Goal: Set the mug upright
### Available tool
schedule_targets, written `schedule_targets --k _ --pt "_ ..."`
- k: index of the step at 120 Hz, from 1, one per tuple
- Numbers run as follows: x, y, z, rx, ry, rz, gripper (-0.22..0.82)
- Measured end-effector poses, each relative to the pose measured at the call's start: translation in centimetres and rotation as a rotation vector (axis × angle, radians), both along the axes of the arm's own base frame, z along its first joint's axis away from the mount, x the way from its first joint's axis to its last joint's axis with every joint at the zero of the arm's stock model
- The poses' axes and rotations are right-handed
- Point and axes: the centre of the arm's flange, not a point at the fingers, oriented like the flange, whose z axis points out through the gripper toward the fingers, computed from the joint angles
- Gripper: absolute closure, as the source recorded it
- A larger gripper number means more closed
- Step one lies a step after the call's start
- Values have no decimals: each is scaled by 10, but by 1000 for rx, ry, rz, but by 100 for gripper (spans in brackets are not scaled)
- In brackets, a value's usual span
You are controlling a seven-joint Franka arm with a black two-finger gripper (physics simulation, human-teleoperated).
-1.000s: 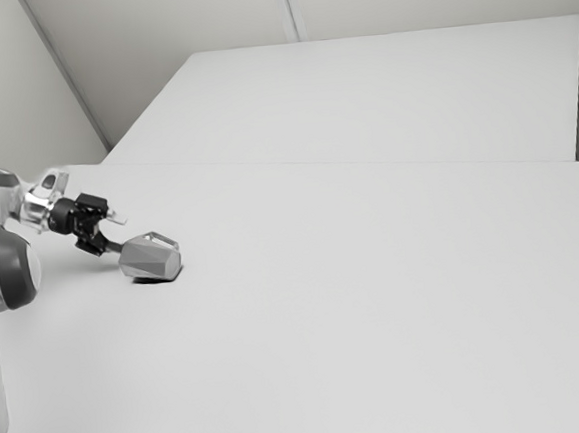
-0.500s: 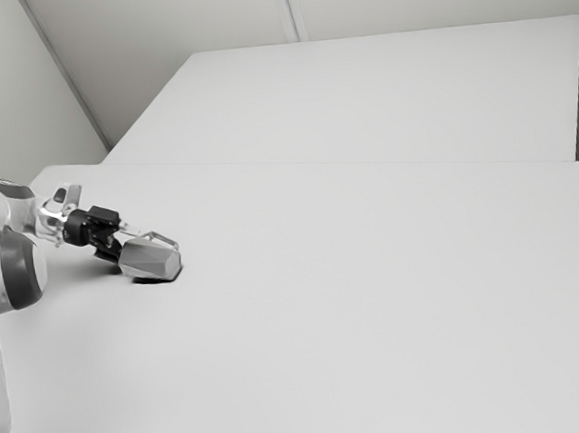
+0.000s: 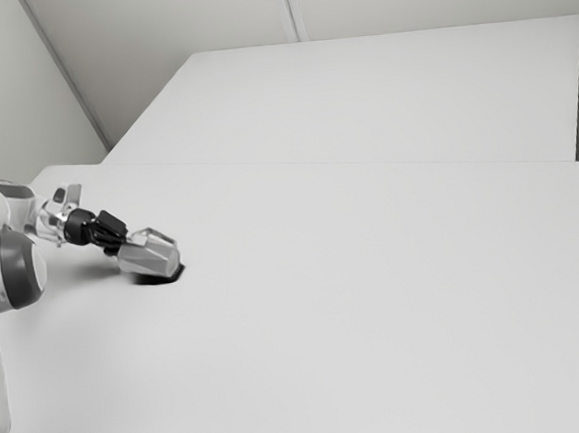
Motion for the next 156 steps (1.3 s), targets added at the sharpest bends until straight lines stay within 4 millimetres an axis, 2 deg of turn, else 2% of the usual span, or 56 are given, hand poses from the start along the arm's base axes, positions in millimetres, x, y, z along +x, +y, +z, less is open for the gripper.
schedule_targets --k 7,15,23,28,34,47,52,57,69,81,93,107,118,127,142,156 --pt "3 0 20 10 -24 -5 75" --pt "7 -5 59 35 -66 -19 76" --pt "17 -26 98 69 -103 -58 77" --pt "26 -51 126 107 -131 -103 77" --pt "36 -92 160 180 -159 -183 77" --pt "38 -179 211 404 -182 -340 77" --pt "40 -208 226 499 -196 -390 77" --pt "42 -230 225 590 -191 -427 77" --pt "38 -268 202 772 -161 -478 77" --pt "23 -296 183 925 -152 -493 77" --pt "22 -316 165 1067 -162 -494 77" --pt "25 -319 147 1201 -186 -458 77" --pt "28 -318 141 1255 -207 -401 77" --pt "28 -318 132 1276 -209 -359 77" --pt "25 -319 99 1278 -161 -316 77" --pt "23 -319 89 1279 -137 -268 75"
